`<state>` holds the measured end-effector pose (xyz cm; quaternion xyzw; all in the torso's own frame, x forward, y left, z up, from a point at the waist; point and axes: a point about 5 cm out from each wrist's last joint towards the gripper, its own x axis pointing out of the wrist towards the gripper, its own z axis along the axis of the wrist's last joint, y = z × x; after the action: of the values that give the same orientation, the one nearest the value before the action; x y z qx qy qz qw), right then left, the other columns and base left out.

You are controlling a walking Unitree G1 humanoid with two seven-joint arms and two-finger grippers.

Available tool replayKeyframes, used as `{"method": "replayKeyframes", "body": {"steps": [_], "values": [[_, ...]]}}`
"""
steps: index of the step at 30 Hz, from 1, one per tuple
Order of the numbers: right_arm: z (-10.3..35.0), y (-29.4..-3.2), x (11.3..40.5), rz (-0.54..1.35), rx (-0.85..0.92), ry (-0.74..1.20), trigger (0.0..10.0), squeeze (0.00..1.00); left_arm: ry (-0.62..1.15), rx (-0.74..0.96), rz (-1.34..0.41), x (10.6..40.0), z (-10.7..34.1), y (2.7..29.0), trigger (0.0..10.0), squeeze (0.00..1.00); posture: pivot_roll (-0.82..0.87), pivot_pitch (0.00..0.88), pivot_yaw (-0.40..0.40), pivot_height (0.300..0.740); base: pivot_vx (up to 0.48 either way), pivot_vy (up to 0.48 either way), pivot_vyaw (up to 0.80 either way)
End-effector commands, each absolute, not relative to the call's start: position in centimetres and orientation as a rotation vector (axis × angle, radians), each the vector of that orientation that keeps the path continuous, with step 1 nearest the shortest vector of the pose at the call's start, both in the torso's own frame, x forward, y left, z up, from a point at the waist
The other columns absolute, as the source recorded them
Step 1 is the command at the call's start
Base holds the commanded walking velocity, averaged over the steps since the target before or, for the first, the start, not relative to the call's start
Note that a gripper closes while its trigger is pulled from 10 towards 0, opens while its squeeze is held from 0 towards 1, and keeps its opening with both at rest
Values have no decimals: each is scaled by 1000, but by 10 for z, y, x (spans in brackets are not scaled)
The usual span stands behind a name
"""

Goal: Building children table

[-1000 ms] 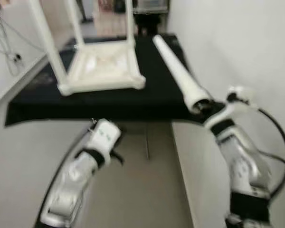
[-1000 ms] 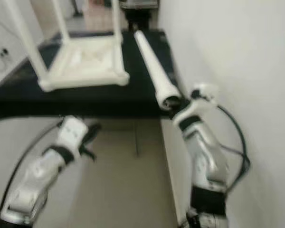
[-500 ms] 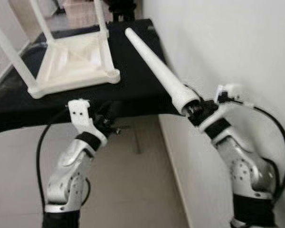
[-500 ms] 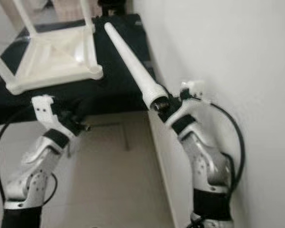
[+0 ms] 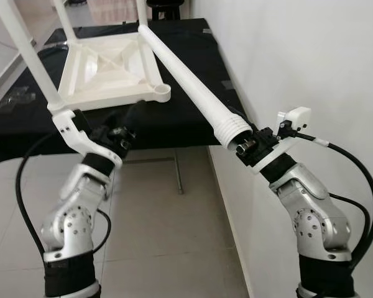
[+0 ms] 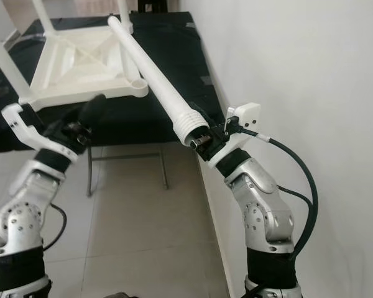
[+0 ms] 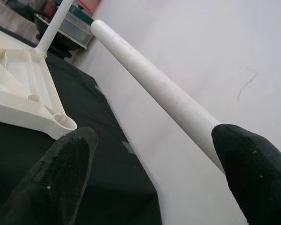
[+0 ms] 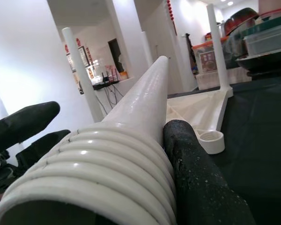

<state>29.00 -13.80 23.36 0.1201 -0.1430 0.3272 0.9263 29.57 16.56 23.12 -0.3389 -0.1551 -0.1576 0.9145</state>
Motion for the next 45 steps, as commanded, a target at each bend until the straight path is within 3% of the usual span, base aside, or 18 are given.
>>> {"method": "replayKeyframes", "body": {"steps": [1,11,23,24,38,39,40,41,45], "values": [[240,-137,284,693,220,-343,10000,0,-299,-744,-326,296,229,166,10000,1000,27,96,-5,740,0,0,0],[249,-126,273,815,162,-389,10000,0,-283,-857,-348,302,235,168,10000,1000,24,93,-1,740,0,0,0],[244,-116,257,1012,90,-361,10000,0,-348,-983,-499,301,257,163,10000,1000,22,98,9,740,0,0,0],[242,-116,255,1037,77,-352,10000,0,-356,-999,-517,299,259,163,10000,0,23,98,8,740,0,0,0],[237,-116,252,1164,70,-336,10000,0,-404,-1146,-575,295,268,174,10000,0,32,100,7,740,0,0,0],[236,-116,252,1170,69,-330,10000,0,-423,-1190,-587,294,269,177,2392,0,35,100,4,740,0,0,0],[236,-116,252,1170,69,-330,10000,0,-423,-1190,-587,294,269,177,2392,0,35,100,4,740,0,0,0],[234,-117,253,1176,67,-325,10000,0,-447,-1245,-607,292,271,181,0,0,37,100,2,740,0,0,0],[232,-120,255,1182,62,-315,10000,0,-481,-1310,-654,287,275,184,0,0,33,101,-3,740,0,0,0]]}}
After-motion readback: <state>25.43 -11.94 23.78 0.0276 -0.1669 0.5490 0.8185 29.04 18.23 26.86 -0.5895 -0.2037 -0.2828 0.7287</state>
